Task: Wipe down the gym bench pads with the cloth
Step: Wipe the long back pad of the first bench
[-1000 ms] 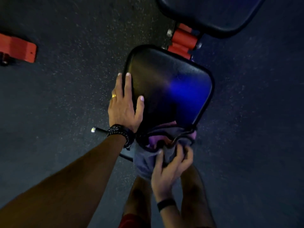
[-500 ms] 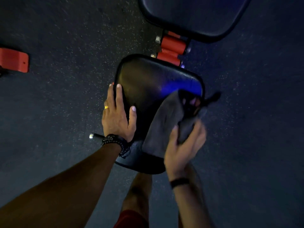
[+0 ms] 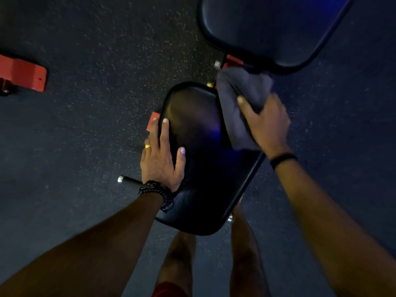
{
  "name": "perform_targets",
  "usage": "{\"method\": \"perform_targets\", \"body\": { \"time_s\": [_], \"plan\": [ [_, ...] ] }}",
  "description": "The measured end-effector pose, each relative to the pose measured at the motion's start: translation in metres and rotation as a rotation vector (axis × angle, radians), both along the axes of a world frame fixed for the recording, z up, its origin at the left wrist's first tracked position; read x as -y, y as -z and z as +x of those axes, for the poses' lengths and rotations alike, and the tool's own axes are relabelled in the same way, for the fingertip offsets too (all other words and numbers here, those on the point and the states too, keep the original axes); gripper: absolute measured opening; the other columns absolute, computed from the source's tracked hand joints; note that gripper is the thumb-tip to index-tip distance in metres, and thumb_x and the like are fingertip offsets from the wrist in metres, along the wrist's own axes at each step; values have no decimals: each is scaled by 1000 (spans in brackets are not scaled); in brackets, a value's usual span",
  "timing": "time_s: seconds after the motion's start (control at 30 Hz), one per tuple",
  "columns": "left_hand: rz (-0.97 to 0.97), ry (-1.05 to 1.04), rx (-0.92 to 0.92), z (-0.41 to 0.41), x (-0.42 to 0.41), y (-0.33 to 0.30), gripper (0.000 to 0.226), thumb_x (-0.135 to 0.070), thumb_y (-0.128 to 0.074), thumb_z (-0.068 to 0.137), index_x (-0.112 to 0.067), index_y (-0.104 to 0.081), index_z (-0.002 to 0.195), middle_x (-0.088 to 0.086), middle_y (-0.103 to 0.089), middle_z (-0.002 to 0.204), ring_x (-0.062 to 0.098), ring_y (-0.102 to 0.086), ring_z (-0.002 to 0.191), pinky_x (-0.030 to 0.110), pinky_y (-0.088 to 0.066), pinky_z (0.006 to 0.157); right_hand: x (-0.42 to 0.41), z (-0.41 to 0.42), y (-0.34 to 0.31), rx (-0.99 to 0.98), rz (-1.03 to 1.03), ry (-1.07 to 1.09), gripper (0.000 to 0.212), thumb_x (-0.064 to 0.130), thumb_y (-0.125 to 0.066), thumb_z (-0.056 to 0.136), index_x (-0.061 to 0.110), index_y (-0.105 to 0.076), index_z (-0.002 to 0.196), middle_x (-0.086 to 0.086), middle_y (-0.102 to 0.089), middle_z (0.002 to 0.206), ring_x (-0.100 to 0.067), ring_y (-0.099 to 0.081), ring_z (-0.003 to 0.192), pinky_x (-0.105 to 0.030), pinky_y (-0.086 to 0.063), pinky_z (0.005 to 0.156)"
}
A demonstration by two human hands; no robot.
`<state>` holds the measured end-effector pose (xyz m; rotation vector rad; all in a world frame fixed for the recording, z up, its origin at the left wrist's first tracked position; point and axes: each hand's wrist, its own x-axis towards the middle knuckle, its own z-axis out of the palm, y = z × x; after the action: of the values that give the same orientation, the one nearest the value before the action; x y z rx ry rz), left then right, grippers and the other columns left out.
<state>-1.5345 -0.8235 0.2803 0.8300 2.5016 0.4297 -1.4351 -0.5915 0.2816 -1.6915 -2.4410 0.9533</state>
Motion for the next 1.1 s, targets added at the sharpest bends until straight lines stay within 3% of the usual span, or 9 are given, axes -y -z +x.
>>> {"method": "perform_targets", "body": {
  "time_s": [0.13,0.2,0.3,0.43,0.5,0.63,0.77,1.0,1.1],
  "plan": [
    [-30,2,21,-2,4,2,72,-50,-32,94,-22,-8,156,7,-12,163,41,-43,131,52,-40,103,35,58,-3,-143,-34,88,78,63,-65,79,10,-50,134,-7,-57,130,-17,-53,123,-32,-45,104],
    [-30,1,17,-2,6,4,72,-50,-33,94,-22,-8,156,7,-12,163,41,-44,131,53,-43,101,28,30,-9,-63,27,57,84,70,-61,73,9,-52,131,-11,-57,126,-23,-55,119,-32,-45,99],
    [-21,16,17,-1,5,5,72,-50,-34,94,-22,-10,156,7,-13,163,42,-44,130,52,-44,99,22,-55,-13,135,133,-247,81,78,-57,75,13,-54,123,-13,-57,121,-33,-56,112,-46,-47,94],
    [-32,-1,41,0,7,5,70,-52,-32,93,-14,-19,151,14,-21,160,44,-44,130,53,-44,100,52,-157,-3,152,124,-764,71,77,-52,78,23,-57,124,-8,-57,126,-28,-53,118,-46,-40,98],
    [-30,-3,25,0,7,6,69,-52,-32,93,-12,-22,149,17,-25,159,46,-46,128,53,-45,100,58,-158,-1,132,204,-862,63,71,-52,81,23,-59,122,-7,-59,123,-28,-53,116,-46,-39,94],
    [7,3,23,-2,7,4,72,-50,-35,93,-19,-14,155,6,-14,163,42,-46,128,51,-45,99,21,-68,-1,-166,258,-497,53,57,-64,78,7,-66,98,-16,-66,97,-36,-63,92,-43,-51,74],
    [24,1,35,-1,8,5,71,-51,-33,94,-23,-11,155,4,-12,163,42,-47,128,52,-44,100,11,18,-9,-59,73,-179,67,64,-59,74,4,-60,105,-15,-61,100,-36,-60,97,-45,-52,75],
    [47,5,9,1,9,9,71,-50,-35,95,-21,-12,155,2,-11,164,42,-45,129,52,-44,99,8,-66,-2,27,13,-293,76,78,-59,74,16,-57,119,-4,-64,114,-24,-63,104,-35,-49,86],
    [41,13,14,-1,8,10,72,-51,-35,95,-21,-10,155,2,-7,165,38,-43,132,53,-44,99,18,-23,-2,35,169,-103,75,75,-58,77,8,-61,109,-12,-66,105,-32,-63,98,-45,-52,83]
  ]
}}
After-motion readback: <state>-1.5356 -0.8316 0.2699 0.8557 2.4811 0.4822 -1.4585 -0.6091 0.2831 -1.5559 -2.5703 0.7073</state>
